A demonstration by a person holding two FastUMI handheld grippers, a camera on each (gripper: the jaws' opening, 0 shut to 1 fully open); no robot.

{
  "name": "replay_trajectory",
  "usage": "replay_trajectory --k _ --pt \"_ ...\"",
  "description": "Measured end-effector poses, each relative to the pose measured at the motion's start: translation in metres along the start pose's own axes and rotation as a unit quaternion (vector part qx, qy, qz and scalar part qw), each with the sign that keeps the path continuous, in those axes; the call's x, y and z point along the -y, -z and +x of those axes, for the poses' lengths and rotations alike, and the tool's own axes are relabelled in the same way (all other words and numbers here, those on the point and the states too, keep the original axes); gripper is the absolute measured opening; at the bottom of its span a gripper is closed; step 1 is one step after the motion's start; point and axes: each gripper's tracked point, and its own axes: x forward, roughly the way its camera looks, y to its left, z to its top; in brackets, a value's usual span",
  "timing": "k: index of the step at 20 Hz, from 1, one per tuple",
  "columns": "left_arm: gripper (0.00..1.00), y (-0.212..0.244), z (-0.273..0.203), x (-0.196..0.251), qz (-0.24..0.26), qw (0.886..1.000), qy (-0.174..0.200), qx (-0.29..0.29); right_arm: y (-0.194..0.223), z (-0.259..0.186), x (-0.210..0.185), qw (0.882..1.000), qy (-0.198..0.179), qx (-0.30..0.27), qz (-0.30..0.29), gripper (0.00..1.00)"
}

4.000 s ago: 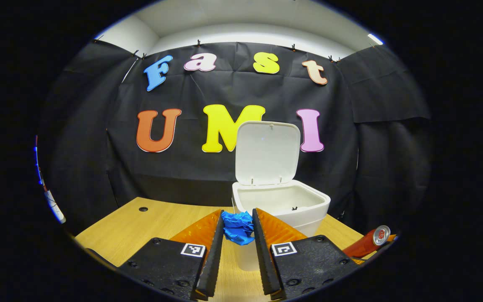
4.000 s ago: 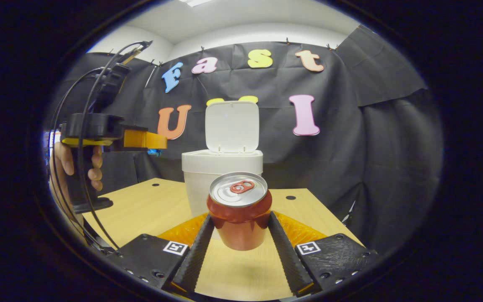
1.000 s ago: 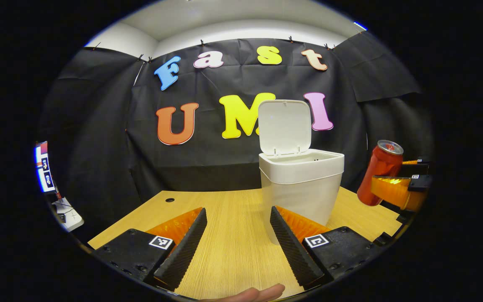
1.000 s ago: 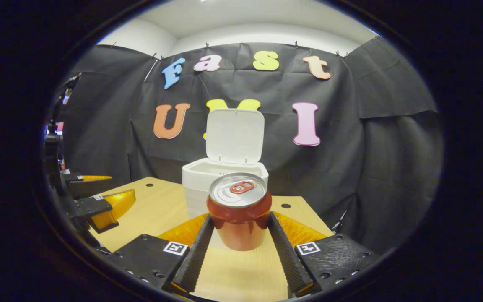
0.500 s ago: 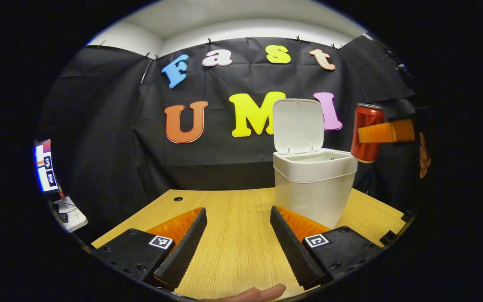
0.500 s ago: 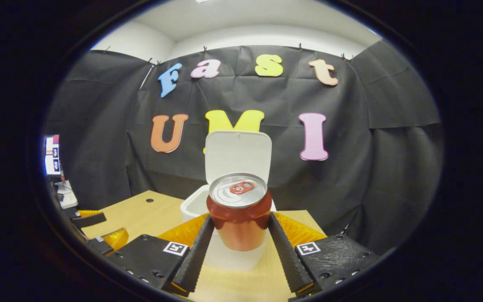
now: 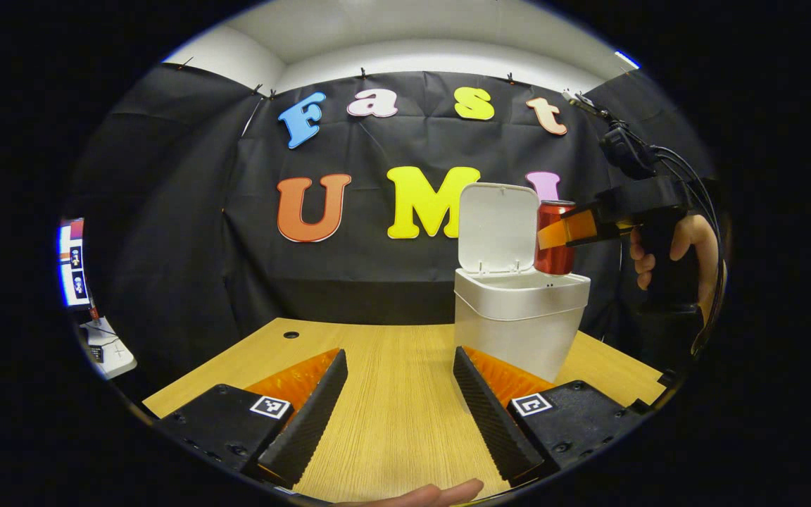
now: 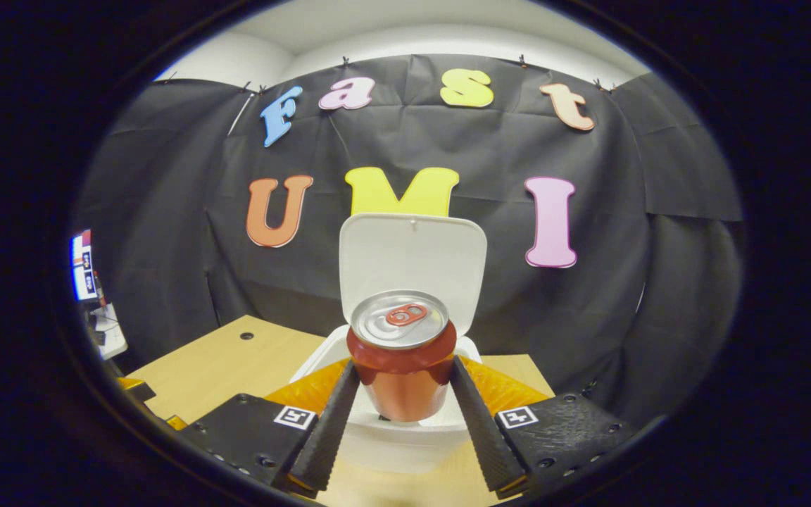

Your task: Press the lid of the desktop garbage bin to open it, pick up the crumpled paper on the desktop and throw it into the bin, then pick up the pop can on the desktop and drop it into the bin, and finally close the garbage bin lid.

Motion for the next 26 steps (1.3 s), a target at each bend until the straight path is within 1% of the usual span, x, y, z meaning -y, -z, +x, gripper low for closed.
replay_trajectory --k 3,7,10,13,16,17,18,19,22,23,26 --pt "0.98 -0.001 0.001 -0.006 -0.001 1.000 -0.006 0.000 -0.007 0.019 -0.006 1.000 0.004 -0.012 0.007 0.78" --pt "0.98 0.002 0.003 -0.012 -0.005 1.000 -0.006 -0.002 -0.017 0.042 -0.009 0.999 0.027 -0.025 -0.003 0.78" --pt "0.98 0.006 0.006 -0.019 -0.010 1.000 -0.009 -0.008 -0.020 0.049 -0.013 0.999 0.031 -0.030 0.001 0.78" --pt "0.98 0.003 0.008 -0.026 -0.011 1.000 -0.018 -0.007 -0.016 0.057 -0.016 0.999 0.031 -0.038 -0.012 0.78" --pt "0.98 0.004 0.010 -0.028 -0.013 1.000 -0.027 -0.005 -0.013 0.061 -0.017 0.999 0.029 -0.046 -0.004 0.80" --pt "0.98 0.002 0.011 -0.026 -0.014 1.000 -0.023 -0.003 -0.015 0.062 -0.016 0.999 0.029 -0.043 -0.002 0.81" --pt "0.98 0.002 0.013 -0.021 -0.015 1.000 -0.014 -0.001 -0.018 0.062 -0.011 0.999 0.037 -0.039 -0.003 0.81" --pt "0.98 0.003 0.016 -0.015 -0.017 1.000 -0.006 -0.002 -0.022 0.061 -0.008 0.999 0.043 -0.030 -0.007 0.89" --pt "0.98 0.008 0.017 -0.010 -0.012 1.000 -0.004 -0.007 -0.037 0.054 0.000 0.999 0.050 -0.003 -0.009 0.97" --pt "0.98 0.008 0.017 -0.009 -0.008 1.000 -0.002 -0.007 -0.041 0.051 0.004 0.999 0.054 0.001 -0.004 0.95" --pt "0.98 0.006 0.016 -0.006 -0.001 1.000 0.001 -0.001 -0.059 0.038 0.011 0.998 0.052 0.024 0.015 0.95"
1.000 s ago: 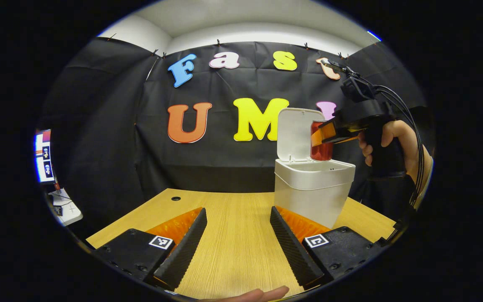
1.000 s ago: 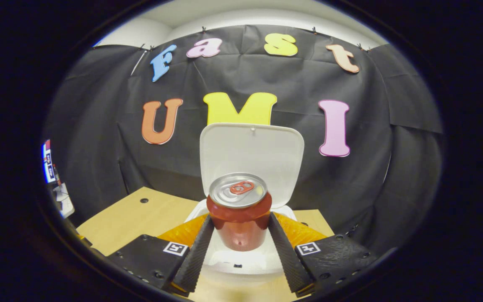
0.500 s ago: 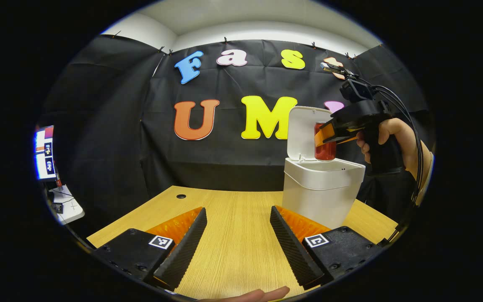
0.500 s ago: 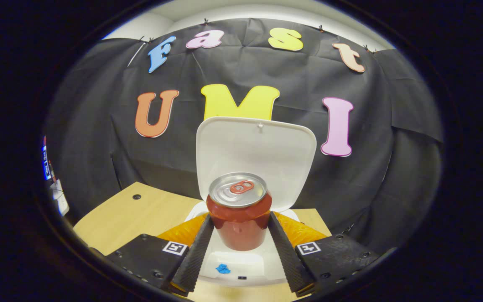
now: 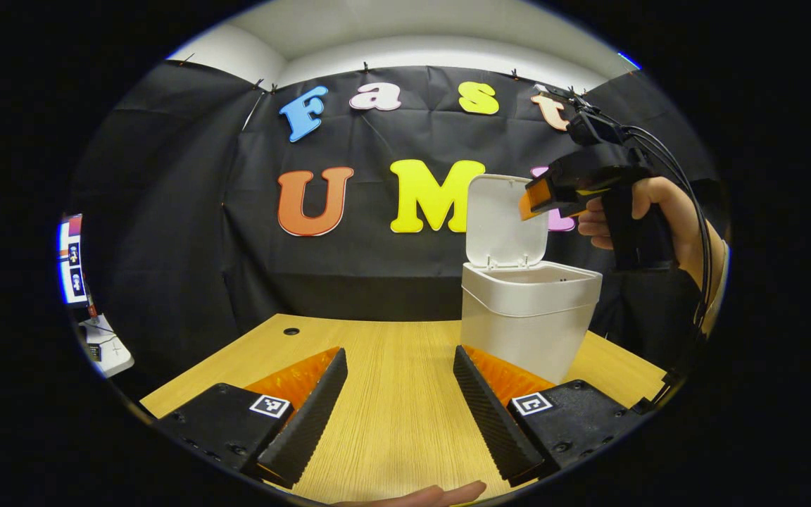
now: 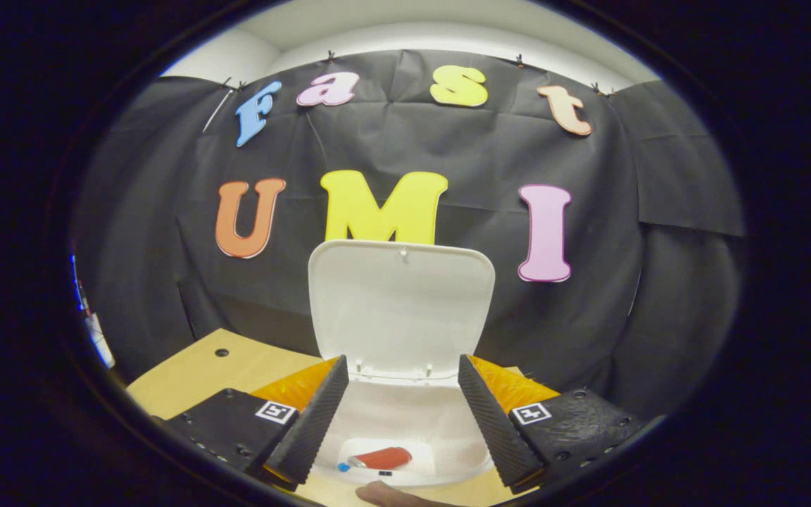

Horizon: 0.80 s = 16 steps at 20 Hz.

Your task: Press the lid of the desktop garbage bin to open it, pick up the crumpled paper on the desktop and throw it into the bin, then pick up the pop can on the desktop and drop it into the bin, and finally close the garbage bin lid.

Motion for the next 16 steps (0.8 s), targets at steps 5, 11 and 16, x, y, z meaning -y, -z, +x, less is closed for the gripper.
replay_trajectory --k 5,11,16 --pt "0.98 0.000 0.002 0.002 0.001 1.000 0.007 0.007 -0.053 -0.017 0.007 0.998 -0.016 0.057 0.034 0.97" --pt "0.98 0.008 0.007 0.007 0.003 1.000 0.012 -0.007 -0.104 -0.021 0.004 0.994 -0.028 0.090 0.046 0.93" --pt "0.98 0.010 0.009 0.005 0.000 1.000 0.009 -0.011 -0.122 0.008 -0.025 0.996 -0.043 0.078 0.021 0.94"
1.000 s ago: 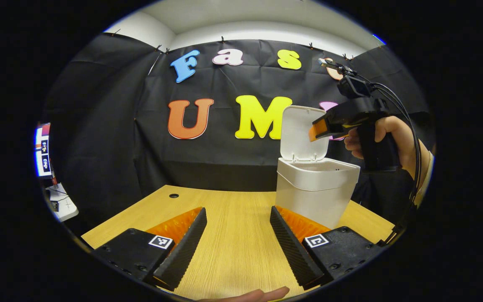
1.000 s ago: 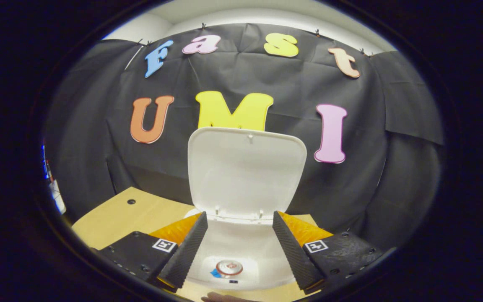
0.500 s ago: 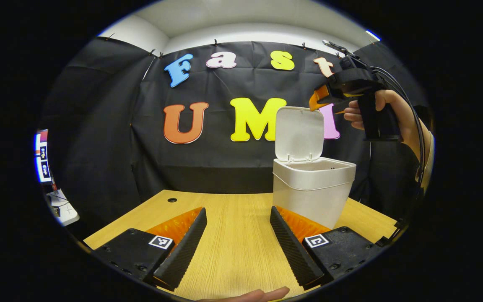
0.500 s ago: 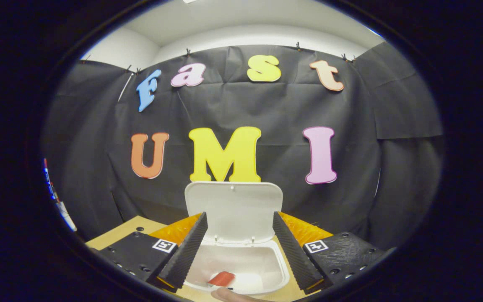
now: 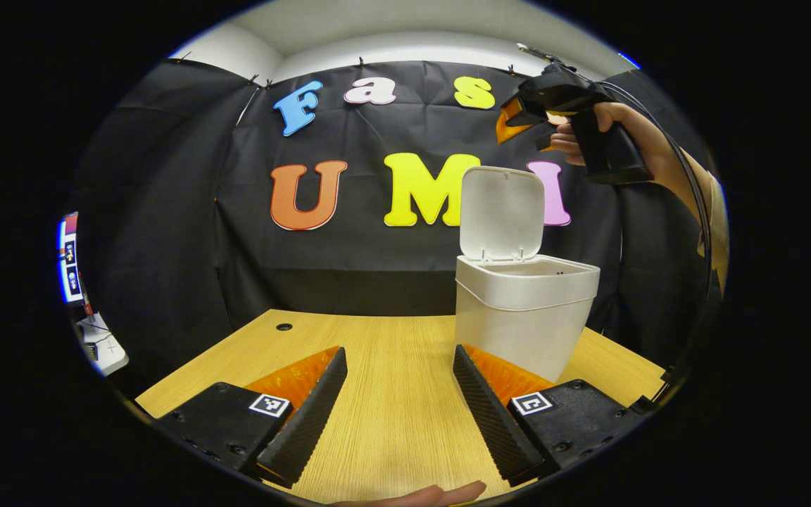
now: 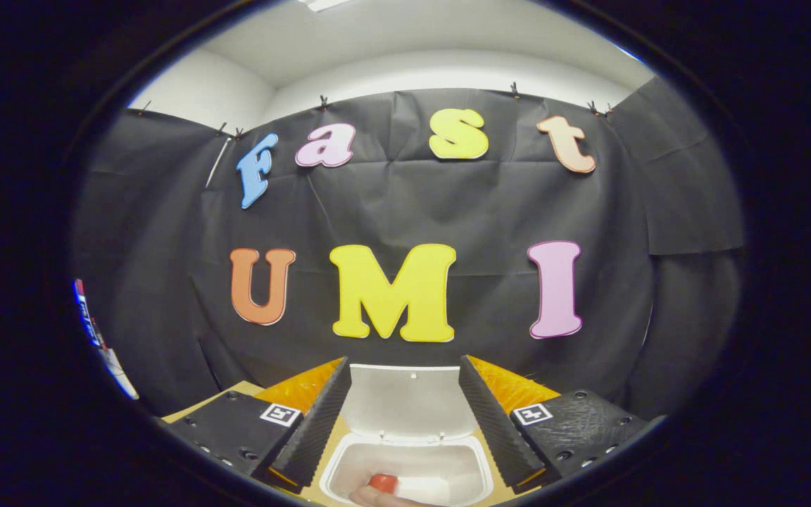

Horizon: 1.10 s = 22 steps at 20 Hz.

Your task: Press the lid of the desktop garbage bin to open it, pick up the crumpled paper on the desktop and throw it into the bin, then pick up the pop can on the desktop and drop it into the bin, and finally close the garbage bin lid.

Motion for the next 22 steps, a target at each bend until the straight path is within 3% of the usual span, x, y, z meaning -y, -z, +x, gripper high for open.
replay_trajectory --k 4,5,7,11,15,17,20,22 --pt "0.98 0.001 0.002 -0.001 -0.001 1.000 0.000 0.005 0.006 0.038 0.009 0.999 0.027 0.007 -0.040 0.96" --pt "0.98 0.002 0.003 -0.002 -0.004 1.000 0.001 0.003 0.007 0.047 0.011 0.999 0.032 0.005 -0.039 0.92" --pt "0.98 0.006 0.006 -0.004 -0.008 1.000 0.001 -0.004 0.005 0.062 0.016 0.998 0.044 0.008 -0.042 0.96" --pt "0.99 0.010 0.010 -0.012 -0.015 1.000 -0.007 -0.012 0.023 0.081 0.027 0.998 0.056 -0.024 -0.031 0.94" --pt "0.98 0.013 0.013 -0.015 -0.020 1.000 -0.009 -0.011 0.035 0.073 0.026 0.998 0.015 -0.055 0.024 0.94" --pt "0.98 0.015 0.015 -0.015 -0.022 1.000 -0.008 -0.015 0.039 0.061 0.025 0.998 0.003 -0.064 0.018 0.99" --pt "0.98 0.011 0.013 -0.009 -0.016 1.000 -0.004 -0.009 0.042 0.043 0.022 0.997 -0.003 -0.073 0.004 0.98" --pt "0.98 0.008 0.013 -0.015 -0.008 1.000 -0.023 0.001 0.049 0.036 0.014 0.997 -0.013 -0.080 -0.004 0.95"
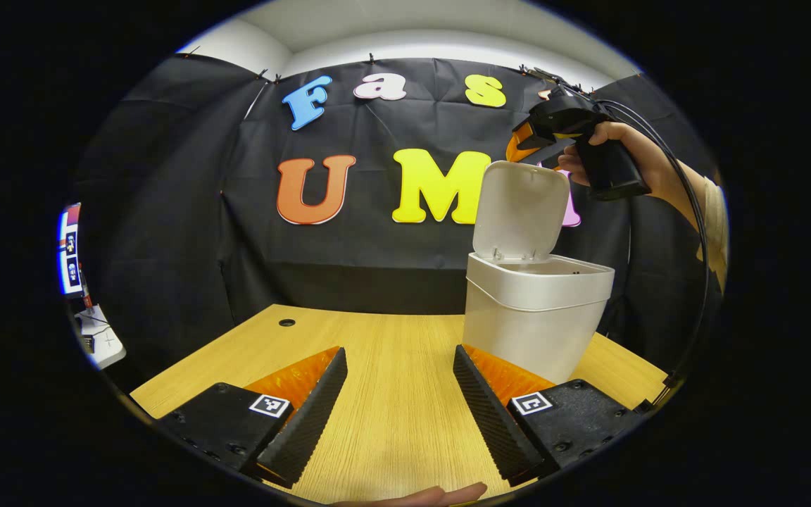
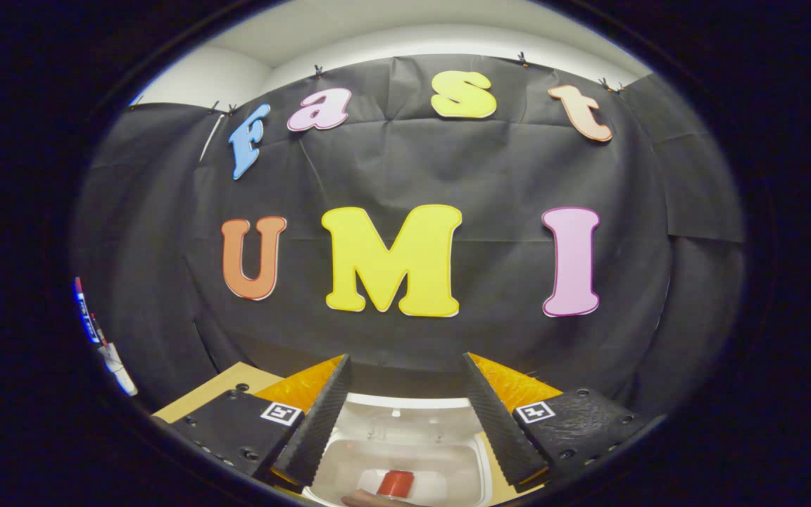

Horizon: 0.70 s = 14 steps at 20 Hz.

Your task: Press the lid of the desktop garbage bin to open it, pick up the crumpled paper on the desktop and throw it into the bin, then pick up the pop can on the desktop and drop it into the bin, and finally close the garbage bin lid.

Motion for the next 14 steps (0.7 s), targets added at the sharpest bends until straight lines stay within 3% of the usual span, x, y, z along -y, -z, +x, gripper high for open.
replay_trajectory --k 6,8,9,14 --pt "0.98 0.002 0.000 0.014 0.027 1.000 0.003 0.006 0.057 -0.022 -0.036 0.994 -0.068 -0.077 0.024 0.94" --pt "0.98 0.004 0.001 0.016 0.038 0.999 0.004 0.006 0.072 -0.026 -0.029 0.995 -0.060 -0.084 0.014 0.93" --pt "0.98 0.004 0.001 0.019 0.041 0.999 0.008 0.006 0.078 -0.027 -0.025 0.995 -0.053 -0.090 0.013 0.98" --pt "0.98 0.005 0.001 0.022 0.031 0.999 0.005 0.005 0.128 -0.027 0.005 0.992 0.008 -0.128 -0.010 0.98"
